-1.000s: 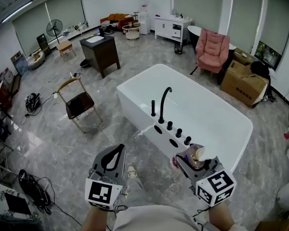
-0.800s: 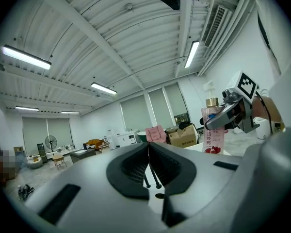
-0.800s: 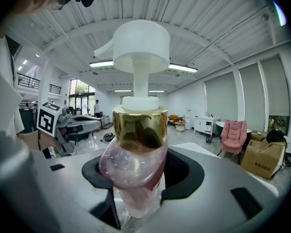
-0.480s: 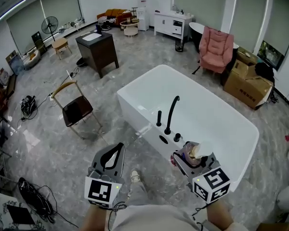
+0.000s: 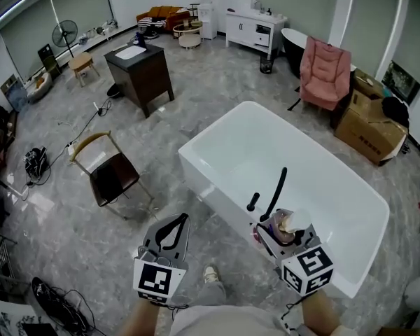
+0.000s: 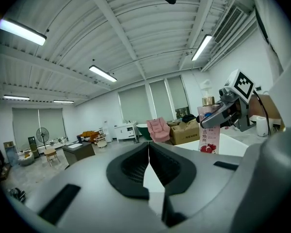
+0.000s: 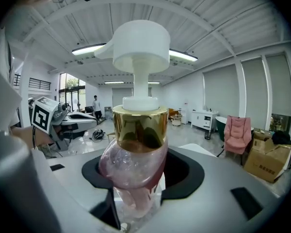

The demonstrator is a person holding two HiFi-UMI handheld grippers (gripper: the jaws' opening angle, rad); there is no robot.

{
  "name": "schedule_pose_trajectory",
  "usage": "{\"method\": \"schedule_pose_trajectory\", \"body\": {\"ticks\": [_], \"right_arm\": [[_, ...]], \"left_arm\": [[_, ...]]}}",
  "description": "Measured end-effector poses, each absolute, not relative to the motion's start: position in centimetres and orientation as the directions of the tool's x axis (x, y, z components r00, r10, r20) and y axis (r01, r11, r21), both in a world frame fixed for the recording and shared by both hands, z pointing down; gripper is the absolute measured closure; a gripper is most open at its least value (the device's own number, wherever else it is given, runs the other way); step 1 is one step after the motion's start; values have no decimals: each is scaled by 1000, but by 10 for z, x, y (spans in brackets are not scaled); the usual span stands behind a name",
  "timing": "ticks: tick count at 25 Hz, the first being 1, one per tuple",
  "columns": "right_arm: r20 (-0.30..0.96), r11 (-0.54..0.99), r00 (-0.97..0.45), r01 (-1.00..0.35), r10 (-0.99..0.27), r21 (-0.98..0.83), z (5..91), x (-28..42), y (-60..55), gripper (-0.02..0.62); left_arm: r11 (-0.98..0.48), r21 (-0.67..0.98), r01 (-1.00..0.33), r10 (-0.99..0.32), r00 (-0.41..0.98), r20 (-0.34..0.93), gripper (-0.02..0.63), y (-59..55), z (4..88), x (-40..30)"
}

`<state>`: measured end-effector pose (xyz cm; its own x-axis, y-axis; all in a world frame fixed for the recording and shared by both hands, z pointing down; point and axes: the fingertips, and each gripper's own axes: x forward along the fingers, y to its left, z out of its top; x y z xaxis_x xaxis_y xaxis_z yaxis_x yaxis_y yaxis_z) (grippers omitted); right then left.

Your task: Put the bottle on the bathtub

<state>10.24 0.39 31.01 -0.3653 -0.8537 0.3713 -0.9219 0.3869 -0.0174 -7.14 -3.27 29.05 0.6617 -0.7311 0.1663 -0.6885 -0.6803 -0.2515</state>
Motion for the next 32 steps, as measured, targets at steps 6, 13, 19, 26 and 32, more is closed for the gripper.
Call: {"method": "schedule_pose_trajectory", "body": {"ticks": [6,13,19,26,32], "right_arm": [[360,353,-329,-935,-873,2,323,81,-93,334],[352,313,-288,-950,-891,14,353,82,-174,334],[377,310,-280,-950,-883,20,392,86,-229,334],[400,331,-318,-943,-860,-39,455,87,-296,334],[407,376,-354,-926,-842,-29,507,90,-346,334]], "left_arm": [[-710,-275,-648,-701,684,199,586,-129,317,-90],[-710,-217,-670,-705,676,216,586,-192,350,-94],[-703,-190,-685,-710,659,247,586,-235,381,-88],[-671,-145,-727,-729,612,305,586,-288,426,-83],[-624,-134,-770,-758,555,343,586,-327,470,-77]]}}
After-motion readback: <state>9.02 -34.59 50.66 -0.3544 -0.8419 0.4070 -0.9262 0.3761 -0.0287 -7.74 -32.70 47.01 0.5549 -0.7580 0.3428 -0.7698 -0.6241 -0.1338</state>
